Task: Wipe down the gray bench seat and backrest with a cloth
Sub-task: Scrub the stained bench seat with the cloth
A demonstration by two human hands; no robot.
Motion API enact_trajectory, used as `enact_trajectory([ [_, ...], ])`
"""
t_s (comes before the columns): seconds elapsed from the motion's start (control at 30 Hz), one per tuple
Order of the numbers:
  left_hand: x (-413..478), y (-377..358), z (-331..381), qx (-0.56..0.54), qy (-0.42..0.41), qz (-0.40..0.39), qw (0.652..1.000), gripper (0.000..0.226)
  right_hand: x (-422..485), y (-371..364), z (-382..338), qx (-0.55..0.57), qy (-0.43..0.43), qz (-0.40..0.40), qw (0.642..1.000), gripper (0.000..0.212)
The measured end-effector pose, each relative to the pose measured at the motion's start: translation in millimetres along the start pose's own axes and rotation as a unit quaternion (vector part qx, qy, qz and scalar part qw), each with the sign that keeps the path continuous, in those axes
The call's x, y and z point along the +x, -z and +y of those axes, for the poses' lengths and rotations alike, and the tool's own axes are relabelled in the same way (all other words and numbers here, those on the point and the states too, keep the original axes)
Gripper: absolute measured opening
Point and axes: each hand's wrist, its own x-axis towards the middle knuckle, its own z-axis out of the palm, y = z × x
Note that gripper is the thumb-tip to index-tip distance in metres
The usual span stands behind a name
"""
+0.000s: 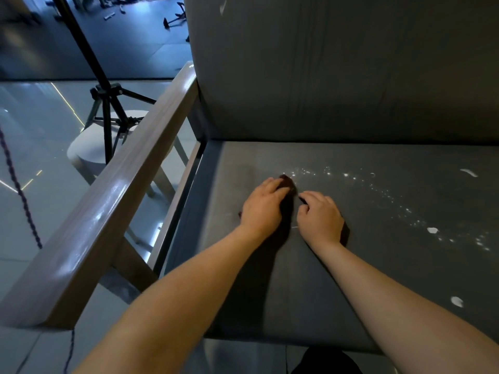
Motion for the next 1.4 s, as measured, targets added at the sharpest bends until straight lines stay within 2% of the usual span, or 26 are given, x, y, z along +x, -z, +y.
enact_trajectory([
  [0.03, 1.8, 6.6, -16.5, -0.009, 0.026, 0.01, 1.0, 0.05, 0.0, 1.2, 0.9, 0.0, 0.0, -0.012, 1.0, 0.038],
  [0.13, 0.8, 33.6, -58.9, -0.061, 0.179, 0.0, 0.982, 0.058, -2.4, 4.5, 4.9, 0.0, 0.006, -0.039, 0.999, 0.039],
  [0.2, -3.4, 40.0, -57.0, -0.089, 0.222, -0.015, 0.971, 0.058, -3.5, 6.6, 6.8, 0.011, 0.007, -0.046, 0.999, 0.04],
  [0.4, -32.7, 14.4, 22.2, -0.131, 0.131, -0.009, 0.983, 0.051, -14.6, 17.3, 2.3, 0.034, -0.003, -0.086, 0.996, 0.038],
  [0.5, -48.2, 10.6, 53.8, -0.177, 0.104, -0.016, 0.979, 0.048, -27.2, 30.7, 0.4, 0.089, -0.007, -0.093, 0.992, 0.038],
  [0.57, -56.6, 16.1, 65.5, -0.247, 0.123, -0.033, 0.96, 0.048, -36.4, 40.7, -1.9, 0.158, -0.021, -0.076, 0.984, 0.037],
  [0.63, -61.0, 27.1, 63.5, -0.335, 0.148, -0.068, 0.928, 0.053, -43.6, 44.3, -7.7, 0.215, -0.022, -0.063, 0.974, 0.038],
  [0.7, -64.6, 39.4, 48.8, -0.361, 0.155, -0.077, 0.916, 0.054, -48.3, 39.2, -17.7, 0.237, -0.007, -0.075, 0.968, 0.042],
  [0.77, -68.9, 47.9, 25.6, -0.278, 0.167, -0.031, 0.945, 0.054, -52.2, 26.6, -27.6, 0.197, 0.024, -0.106, 0.974, 0.045],
  [0.8, -73.6, 51.1, 13.2, -0.188, 0.188, -0.016, 0.964, 0.054, -55.5, 18.9, -32.6, 0.155, 0.045, -0.126, 0.979, 0.047],
  [0.87, -88.9, 53.0, -6.0, -0.021, 0.228, -0.026, 0.973, 0.053, -64.2, 7.3, -43.7, 0.074, 0.084, -0.168, 0.979, 0.049],
  [0.9, -97.6, 51.2, -11.3, 0.016, 0.228, -0.037, 0.973, 0.052, -68.0, 5.7, -47.3, 0.053, 0.106, -0.182, 0.976, 0.048],
  [0.97, -110.4, 44.8, -14.9, 0.029, 0.205, -0.047, 0.977, 0.052, -68.0, 7.1, -43.3, 0.029, 0.16, -0.176, 0.971, 0.045],
  [1.03, -111.5, 42.5, -15.3, 0.034, 0.193, -0.051, 0.979, 0.052, -57.1, 11.1, -21.8, 0.002, 0.159, -0.131, 0.979, 0.049],
  [1.17, -110.8, 41.7, -16.5, 0.05, 0.187, -0.051, 0.98, 0.053, -31.1, 31.9, 30.3, -0.042, -0.024, -0.057, 0.997, 0.055],
  [1.23, -112.1, 41.5, -15.0, 0.046, 0.188, -0.059, 0.979, 0.054, -34.4, 28.5, 19.9, -0.039, -0.056, -0.051, 0.996, 0.054],
  [1.4, -114.7, 44.5, -12.2, 0.047, 0.185, -0.077, 0.979, 0.055, -79.0, -5.5, -58.2, 0.015, 0.089, -0.096, 0.991, 0.046],
])
